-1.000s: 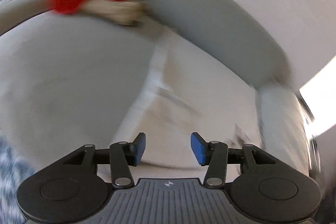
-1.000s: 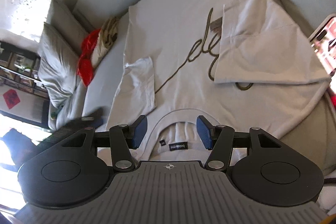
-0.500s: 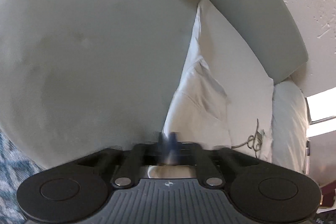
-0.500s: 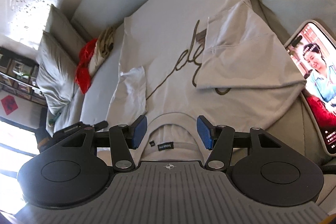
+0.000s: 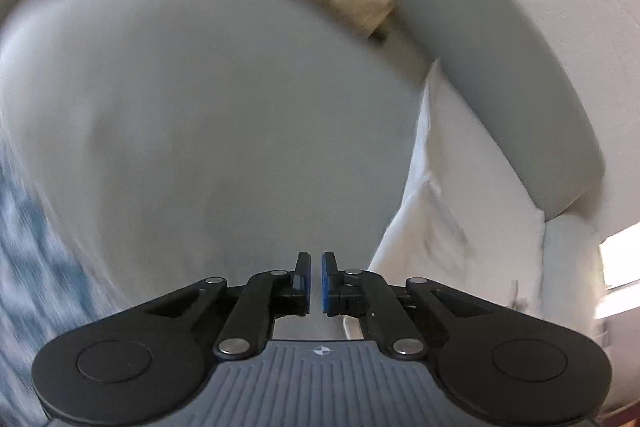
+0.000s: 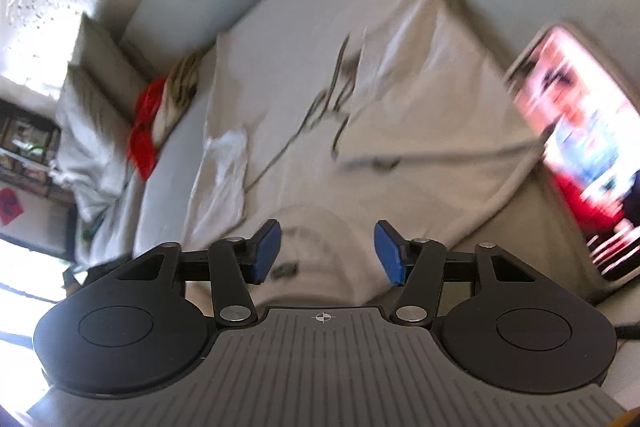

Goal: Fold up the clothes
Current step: 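Lay the folded side down and open the left gripper, then move both grippers to the hem edge of the sweatshirt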

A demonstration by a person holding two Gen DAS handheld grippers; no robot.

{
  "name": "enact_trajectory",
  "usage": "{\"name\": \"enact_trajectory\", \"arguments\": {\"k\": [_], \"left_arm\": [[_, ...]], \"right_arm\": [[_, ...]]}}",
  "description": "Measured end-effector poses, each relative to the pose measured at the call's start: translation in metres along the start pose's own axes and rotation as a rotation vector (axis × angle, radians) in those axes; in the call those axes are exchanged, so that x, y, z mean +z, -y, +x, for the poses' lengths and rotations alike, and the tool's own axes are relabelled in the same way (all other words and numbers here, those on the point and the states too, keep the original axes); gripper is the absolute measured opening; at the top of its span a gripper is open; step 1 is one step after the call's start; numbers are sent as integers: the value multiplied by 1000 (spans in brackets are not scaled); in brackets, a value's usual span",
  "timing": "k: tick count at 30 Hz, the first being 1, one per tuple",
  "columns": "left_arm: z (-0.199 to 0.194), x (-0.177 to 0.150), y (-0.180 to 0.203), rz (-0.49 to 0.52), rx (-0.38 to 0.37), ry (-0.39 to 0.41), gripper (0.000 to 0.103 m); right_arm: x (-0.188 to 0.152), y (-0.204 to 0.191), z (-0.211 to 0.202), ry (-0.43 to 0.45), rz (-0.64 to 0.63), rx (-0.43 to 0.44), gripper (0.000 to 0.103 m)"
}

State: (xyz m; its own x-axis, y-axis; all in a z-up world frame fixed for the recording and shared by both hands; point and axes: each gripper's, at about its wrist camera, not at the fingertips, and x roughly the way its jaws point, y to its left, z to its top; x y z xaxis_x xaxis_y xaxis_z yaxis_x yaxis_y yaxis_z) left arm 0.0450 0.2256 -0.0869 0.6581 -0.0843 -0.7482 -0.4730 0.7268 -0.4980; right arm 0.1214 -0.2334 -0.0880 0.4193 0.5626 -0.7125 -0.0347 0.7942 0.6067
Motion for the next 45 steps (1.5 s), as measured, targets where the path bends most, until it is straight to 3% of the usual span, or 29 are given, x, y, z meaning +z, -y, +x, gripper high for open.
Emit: {"name": "enact_trajectory", "arguments": {"k": [2,4,8,9,12,14,17,18,22,23,26,28,32,34,37,40,42,45], "left_arm": [[-4,2,24,98,-61,28,0],[10,-1,49,196,-102,20,0],[68,-6,81,403,61,-24,8],[83,-4,78,400,127,-80,8],[77,5,70,333,191,-100,13],[65,0,63,376,221,-120,13],[41,-11,63,428,245,-142,12],[32,-18,69,453,230,-147,6],[5,-57,105,539,45,-130,9],[2,-68,117,564,2,-128,10],[10,-108,147,664,-35,-142,17],[20,-122,149,703,-14,-171,16],[37,-150,153,779,26,-231,14],[32,-150,149,764,9,-283,13],[22,-147,143,724,-22,-313,14],[6,-134,148,722,-24,-180,19],[7,-125,152,717,10,-116,21],[24,-125,153,720,61,-127,20]], "right_arm": [[5,-4,-5,79,-45,-65,36],[13,-10,0,118,-103,-150,30],[29,-21,37,121,-223,-273,30],[32,-22,50,116,-260,-308,30],[34,-16,85,40,-360,-424,36],[25,-13,78,40,-364,-414,37],[8,-5,54,-34,-354,-395,37],[0,-1,45,-68,-345,-394,37],[-14,16,10,-133,-292,-397,36],[-17,14,3,-104,-292,-376,35],[-16,4,-1,-38,-299,-288,31],[-13,-7,15,-34,-330,-258,31],[-28,-16,44,-75,-393,-290,31],[-37,-17,38,-101,-411,-285,32],[-37,-8,22,-210,-331,-247,32],[-38,-5,1,-157,-329,-229,33],[-32,-11,-1,-88,-348,-238,41],[-25,-15,6,-52,-345,-222,41]]}}
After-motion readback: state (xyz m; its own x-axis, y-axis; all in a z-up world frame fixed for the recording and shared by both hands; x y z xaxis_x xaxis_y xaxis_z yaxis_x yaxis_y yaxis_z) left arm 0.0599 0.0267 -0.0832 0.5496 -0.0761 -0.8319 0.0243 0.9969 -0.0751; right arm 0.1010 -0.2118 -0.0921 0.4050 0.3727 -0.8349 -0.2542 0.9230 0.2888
